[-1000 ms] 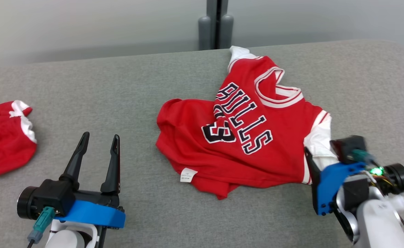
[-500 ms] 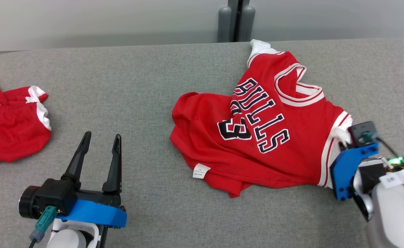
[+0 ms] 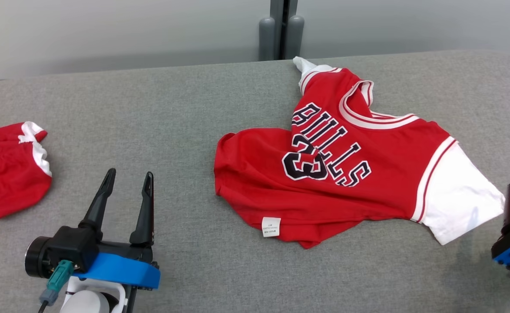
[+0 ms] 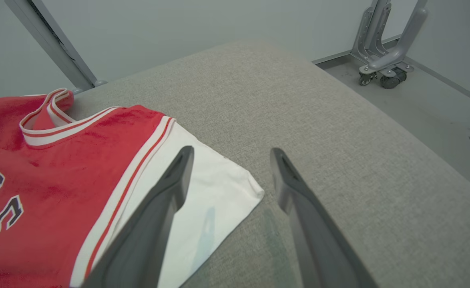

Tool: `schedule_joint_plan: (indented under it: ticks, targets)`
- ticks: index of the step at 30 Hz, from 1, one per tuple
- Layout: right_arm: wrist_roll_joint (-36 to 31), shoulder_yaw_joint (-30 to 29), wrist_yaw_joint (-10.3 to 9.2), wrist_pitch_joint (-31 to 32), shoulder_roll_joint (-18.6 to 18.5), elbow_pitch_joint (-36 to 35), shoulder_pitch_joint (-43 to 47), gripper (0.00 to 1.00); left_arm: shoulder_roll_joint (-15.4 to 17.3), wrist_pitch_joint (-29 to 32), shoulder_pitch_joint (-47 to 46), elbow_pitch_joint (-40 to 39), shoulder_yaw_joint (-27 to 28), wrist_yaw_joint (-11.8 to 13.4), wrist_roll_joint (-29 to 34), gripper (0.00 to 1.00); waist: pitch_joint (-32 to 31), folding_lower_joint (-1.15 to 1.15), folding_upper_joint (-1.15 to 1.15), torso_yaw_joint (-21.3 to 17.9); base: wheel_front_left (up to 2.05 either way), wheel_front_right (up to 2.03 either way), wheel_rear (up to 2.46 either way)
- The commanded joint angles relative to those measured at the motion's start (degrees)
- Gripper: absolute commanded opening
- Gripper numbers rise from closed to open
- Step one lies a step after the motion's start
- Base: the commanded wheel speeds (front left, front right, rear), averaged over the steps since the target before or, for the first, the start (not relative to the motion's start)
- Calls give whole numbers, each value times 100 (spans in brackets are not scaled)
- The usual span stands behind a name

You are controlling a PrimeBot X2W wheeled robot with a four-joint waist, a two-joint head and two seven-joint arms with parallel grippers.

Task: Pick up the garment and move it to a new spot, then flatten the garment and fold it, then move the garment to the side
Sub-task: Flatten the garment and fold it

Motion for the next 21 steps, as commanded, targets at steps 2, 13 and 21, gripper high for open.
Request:
schedule_joint_plan:
  ticks: [2,13,21]
  targets:
    - [140,239,3,-254,10,-118,210,100,47,27,7,40,-21,-8,3,100,-41,0,0,-62,0,0,0]
    - [-522,2089,2,-1413,3,-1624,1104,100,-84,67,-21,405,-355,-148,45,100,-177,0,0,-190,0,0,0]
    - [-273,2578,3,-1362,4,-1697,1377,100,-215,339,-177,1060,-804,-567,-22,100,-186,0,0,-259,0,0,0]
